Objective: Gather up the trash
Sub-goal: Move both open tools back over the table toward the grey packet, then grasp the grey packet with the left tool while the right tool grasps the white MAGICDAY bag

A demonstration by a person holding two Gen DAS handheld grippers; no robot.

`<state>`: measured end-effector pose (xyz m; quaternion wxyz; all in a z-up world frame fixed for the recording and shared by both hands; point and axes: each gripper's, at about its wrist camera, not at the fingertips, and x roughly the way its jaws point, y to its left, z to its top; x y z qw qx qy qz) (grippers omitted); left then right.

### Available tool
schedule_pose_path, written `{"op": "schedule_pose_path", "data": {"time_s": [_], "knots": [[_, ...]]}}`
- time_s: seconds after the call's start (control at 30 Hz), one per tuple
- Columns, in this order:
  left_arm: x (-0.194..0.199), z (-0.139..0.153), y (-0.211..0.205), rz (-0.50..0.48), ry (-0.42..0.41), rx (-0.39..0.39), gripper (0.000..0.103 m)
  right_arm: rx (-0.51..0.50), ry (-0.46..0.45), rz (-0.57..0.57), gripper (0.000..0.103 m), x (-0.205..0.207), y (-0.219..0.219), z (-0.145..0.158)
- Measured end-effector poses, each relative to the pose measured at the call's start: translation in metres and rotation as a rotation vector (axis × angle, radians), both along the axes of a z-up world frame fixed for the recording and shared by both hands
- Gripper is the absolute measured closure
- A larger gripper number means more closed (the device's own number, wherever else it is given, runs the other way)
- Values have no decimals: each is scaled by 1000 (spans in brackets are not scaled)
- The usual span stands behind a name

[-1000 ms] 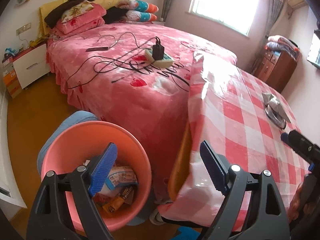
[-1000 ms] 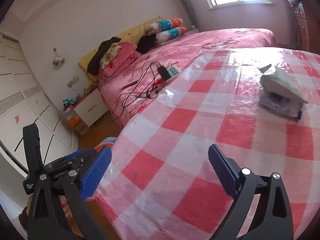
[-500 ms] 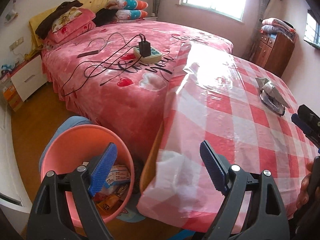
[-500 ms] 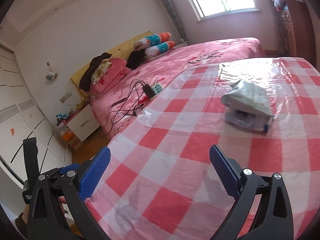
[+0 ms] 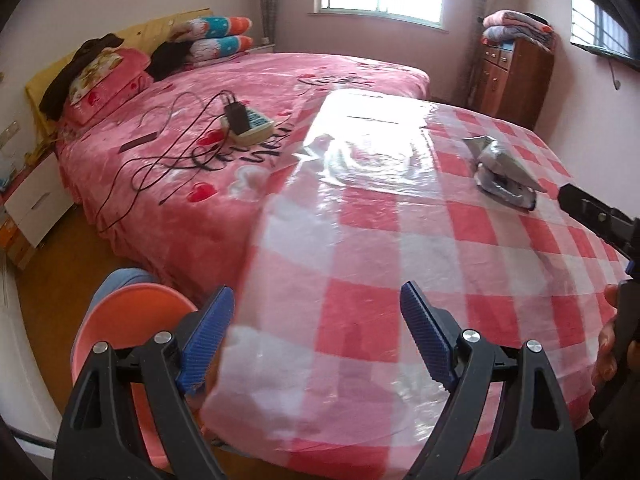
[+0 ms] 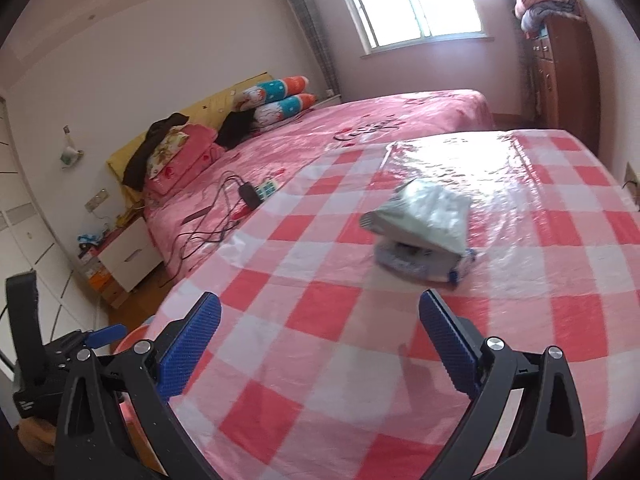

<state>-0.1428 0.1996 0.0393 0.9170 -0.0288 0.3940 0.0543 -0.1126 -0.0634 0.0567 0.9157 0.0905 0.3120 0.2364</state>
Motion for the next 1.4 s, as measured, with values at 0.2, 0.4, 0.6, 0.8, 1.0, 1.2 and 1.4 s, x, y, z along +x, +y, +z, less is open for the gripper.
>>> {"op": "schedule_pose_path", "data": {"time_s": [0.2,0.4,0.6,0.8,1.0,1.2,1.4], "knots": [[9,4,-22,-28,5,8,18,-63,-14,-53,5,3,-14,1],[18,4,-41,-51,21,61,18,-73,14,-101,5,13,-32,-4],[32,12,-64,-106,19,49,18,-20,51,-157,5,25,-68,-7],[61,26,-100,-187,12,5,18,49,92,-235,5,37,-112,-10],[115,42,-142,-288,50,-149,18,89,109,-277,5,45,-148,-10],[177,38,-193,-396,143,-108,17,170,158,-248,5,50,-167,-18],[224,24,-228,-438,244,7,17,207,177,-242,5,53,-177,-23]]}}
